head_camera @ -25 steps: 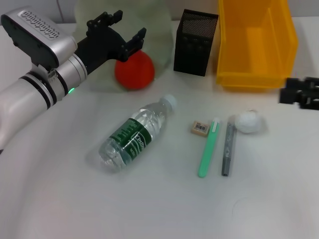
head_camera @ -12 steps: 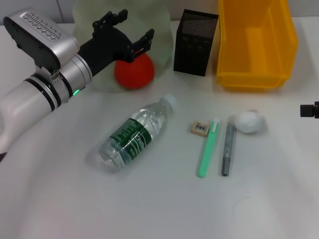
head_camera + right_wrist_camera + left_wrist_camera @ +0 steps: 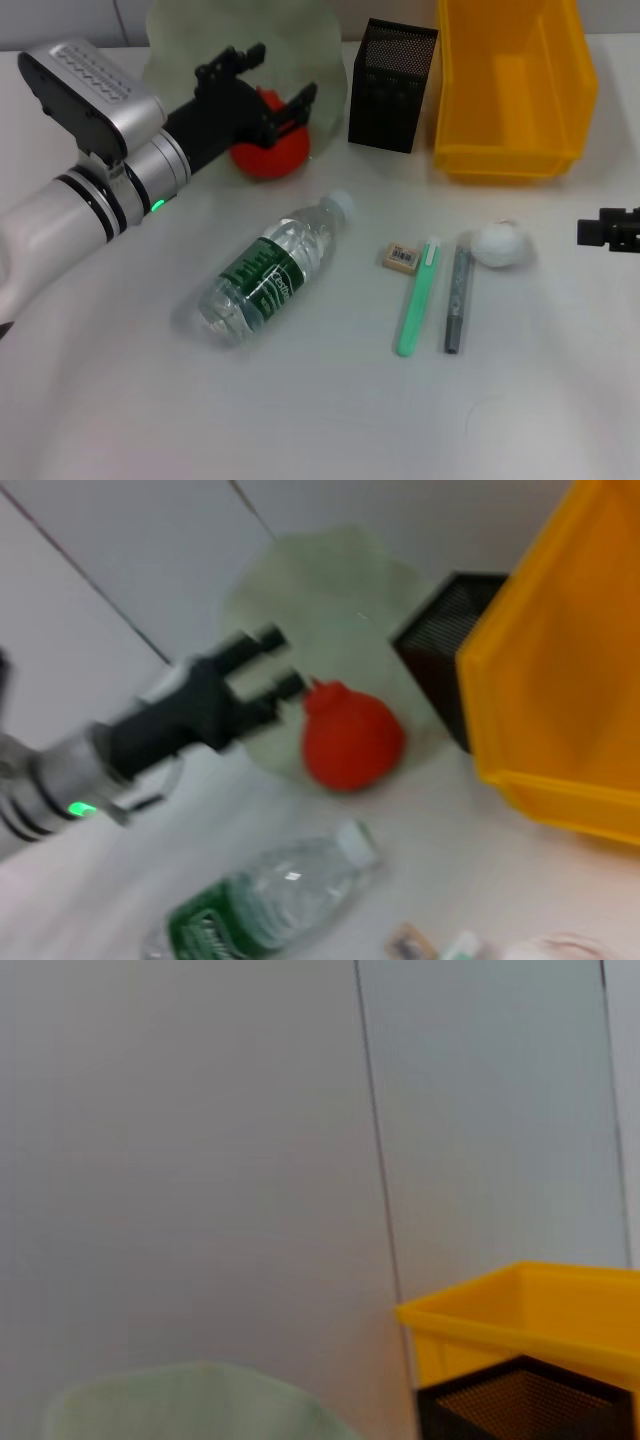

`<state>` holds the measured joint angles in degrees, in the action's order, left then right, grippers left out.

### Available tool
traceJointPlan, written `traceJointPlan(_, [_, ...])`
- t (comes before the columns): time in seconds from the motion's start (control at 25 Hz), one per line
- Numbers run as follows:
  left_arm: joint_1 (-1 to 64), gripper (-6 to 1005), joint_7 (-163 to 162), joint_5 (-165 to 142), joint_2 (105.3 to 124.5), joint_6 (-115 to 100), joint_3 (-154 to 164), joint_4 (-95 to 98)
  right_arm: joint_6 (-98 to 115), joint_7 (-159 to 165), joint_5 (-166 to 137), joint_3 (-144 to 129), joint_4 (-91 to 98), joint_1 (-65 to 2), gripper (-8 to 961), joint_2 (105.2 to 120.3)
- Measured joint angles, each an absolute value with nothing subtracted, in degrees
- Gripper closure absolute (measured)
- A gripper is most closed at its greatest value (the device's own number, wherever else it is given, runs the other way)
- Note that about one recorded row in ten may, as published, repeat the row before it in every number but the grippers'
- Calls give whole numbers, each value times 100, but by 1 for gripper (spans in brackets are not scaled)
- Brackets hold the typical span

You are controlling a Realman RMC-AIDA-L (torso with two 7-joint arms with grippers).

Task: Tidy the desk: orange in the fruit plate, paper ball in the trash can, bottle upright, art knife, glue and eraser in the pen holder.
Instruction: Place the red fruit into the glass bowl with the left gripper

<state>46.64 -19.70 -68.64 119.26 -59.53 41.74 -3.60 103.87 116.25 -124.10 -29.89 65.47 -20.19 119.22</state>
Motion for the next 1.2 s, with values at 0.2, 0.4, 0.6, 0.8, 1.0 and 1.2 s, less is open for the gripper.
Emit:
traceJointPlan(0.2, [4645,236,-2248,-7433,11927,-5659,4187,-358,10500,10801,-11658,-2981,5744,-1766,233,11909])
traceJointPlan(0.4, [4699,241,-2236,-7560,11927,-5212,4142,-359,10637,10161,-11254,-2979,5227,-1568,233,11910])
traceJointPlan(0.6, [4684,245,-2192,-7574,11927,-5331,3809,-320,10681,9726,-11181,-2970,4728,-1542,233,11907])
traceJointPlan(0.8, [4691,250,-2190,-7576,11927,-5368,3681,-300,10632,9570,-11209,-3016,4528,-1610,232,11905])
traceJointPlan(1.0, [4810,255,-2192,-7635,11927,-4729,3704,-301,10625,9541,-11211,-3029,4480,-1745,232,11902])
traceJointPlan(1.2, [4899,260,-2234,-7707,11927,-4383,3695,-313,10605,9396,-11217,-3040,4449,-1851,232,11900])
